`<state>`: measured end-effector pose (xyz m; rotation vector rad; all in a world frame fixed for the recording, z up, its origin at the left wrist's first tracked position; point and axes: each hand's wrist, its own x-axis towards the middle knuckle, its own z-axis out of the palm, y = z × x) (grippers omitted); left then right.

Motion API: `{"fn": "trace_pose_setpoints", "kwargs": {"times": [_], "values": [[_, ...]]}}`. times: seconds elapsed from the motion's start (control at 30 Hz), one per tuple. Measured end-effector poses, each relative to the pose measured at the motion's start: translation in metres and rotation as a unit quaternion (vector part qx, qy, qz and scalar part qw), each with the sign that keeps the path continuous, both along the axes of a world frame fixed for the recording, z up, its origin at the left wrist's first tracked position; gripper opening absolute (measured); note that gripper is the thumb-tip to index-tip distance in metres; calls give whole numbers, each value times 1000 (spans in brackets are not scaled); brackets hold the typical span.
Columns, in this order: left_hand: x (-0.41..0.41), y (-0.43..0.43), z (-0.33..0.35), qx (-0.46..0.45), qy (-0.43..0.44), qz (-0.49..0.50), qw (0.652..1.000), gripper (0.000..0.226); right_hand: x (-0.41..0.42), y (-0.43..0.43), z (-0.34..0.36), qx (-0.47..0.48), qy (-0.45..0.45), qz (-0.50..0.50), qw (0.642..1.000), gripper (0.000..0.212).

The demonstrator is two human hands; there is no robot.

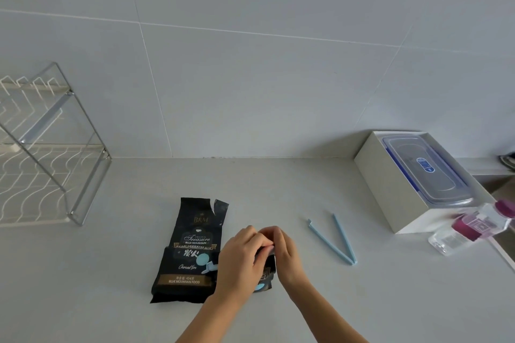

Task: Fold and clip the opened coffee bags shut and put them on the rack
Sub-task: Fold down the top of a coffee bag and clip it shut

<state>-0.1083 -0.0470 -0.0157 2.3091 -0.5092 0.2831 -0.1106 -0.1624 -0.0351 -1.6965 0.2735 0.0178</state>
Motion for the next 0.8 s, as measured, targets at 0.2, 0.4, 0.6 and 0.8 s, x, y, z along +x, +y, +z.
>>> {"fn": "trace_pose_setpoints", "kwargs": {"times": [0.2, 0.4, 0.6, 0.8], "values": [[-5, -1, -5, -3, -3, -17, 1000, 14, -8, -4, -16, -41, 8, -35, 998, 22], [8, 2, 2, 13, 43, -21, 999, 7, 0, -5, -13, -37, 30, -37, 998, 18], [5, 2, 4, 47, 36, -16, 998, 14, 11, -8, -2, 9, 81, 9, 997, 17], [-9, 6, 1, 27, 26, -30, 999, 7, 2, -5, -8, 30, 72, 16, 997, 29]]}}
